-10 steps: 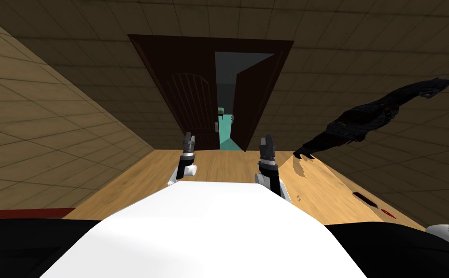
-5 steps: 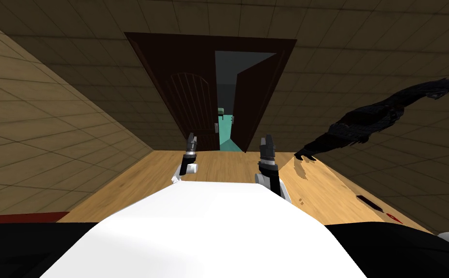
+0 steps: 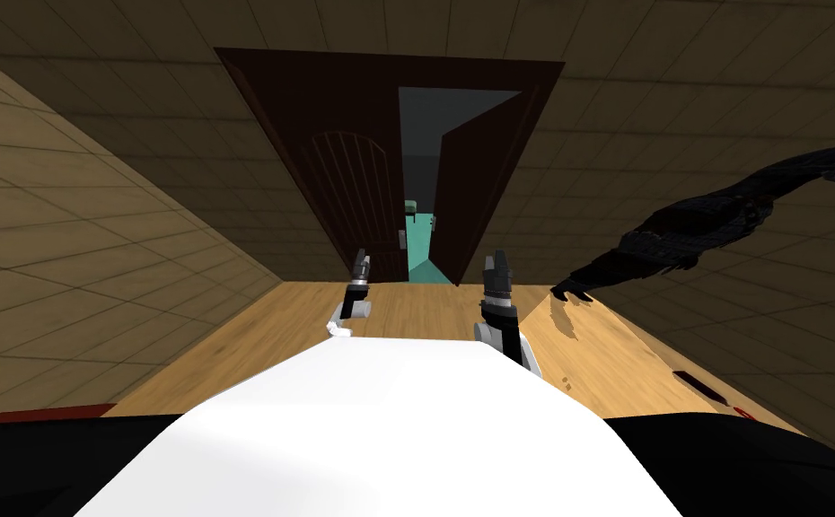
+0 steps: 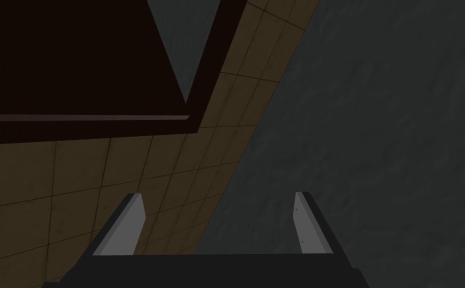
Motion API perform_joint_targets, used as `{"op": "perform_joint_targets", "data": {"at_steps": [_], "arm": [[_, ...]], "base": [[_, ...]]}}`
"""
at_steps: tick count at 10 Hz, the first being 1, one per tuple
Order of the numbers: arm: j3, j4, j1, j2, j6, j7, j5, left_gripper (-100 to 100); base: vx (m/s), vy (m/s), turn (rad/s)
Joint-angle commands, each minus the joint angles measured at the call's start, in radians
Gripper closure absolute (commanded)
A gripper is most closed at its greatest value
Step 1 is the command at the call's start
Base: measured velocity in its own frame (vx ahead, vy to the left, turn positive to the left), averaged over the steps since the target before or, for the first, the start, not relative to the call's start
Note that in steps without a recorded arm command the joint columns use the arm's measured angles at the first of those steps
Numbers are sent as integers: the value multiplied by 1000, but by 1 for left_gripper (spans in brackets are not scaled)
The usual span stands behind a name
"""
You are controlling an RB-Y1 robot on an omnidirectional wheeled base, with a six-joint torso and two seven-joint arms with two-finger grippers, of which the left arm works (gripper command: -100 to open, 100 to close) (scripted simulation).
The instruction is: Push the door open
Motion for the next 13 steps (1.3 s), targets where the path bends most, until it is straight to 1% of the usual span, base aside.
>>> {"op": "perform_joint_targets", "data": {"at_steps": [1, 2, 5, 8, 9, 13], "arm": [[6, 50, -30, 0, 6, 0, 4, -100], [6, 58, -30, 0, 6, 0, 4, -100], [16, 153, -86, 0, 15, 1, 12, -100], [26, 244, -141, -3, 25, 2, 19, -100], [26, 250, -141, -3, 25, 2, 19, -100], [39, 375, -214, -8, 37, 3, 29, -100]], "base": [[110, -2, 2], [59, 0, 1], [64, 6, 2], [109, 3, 2], [74, -1, 2], [81, 3, 3]]}}
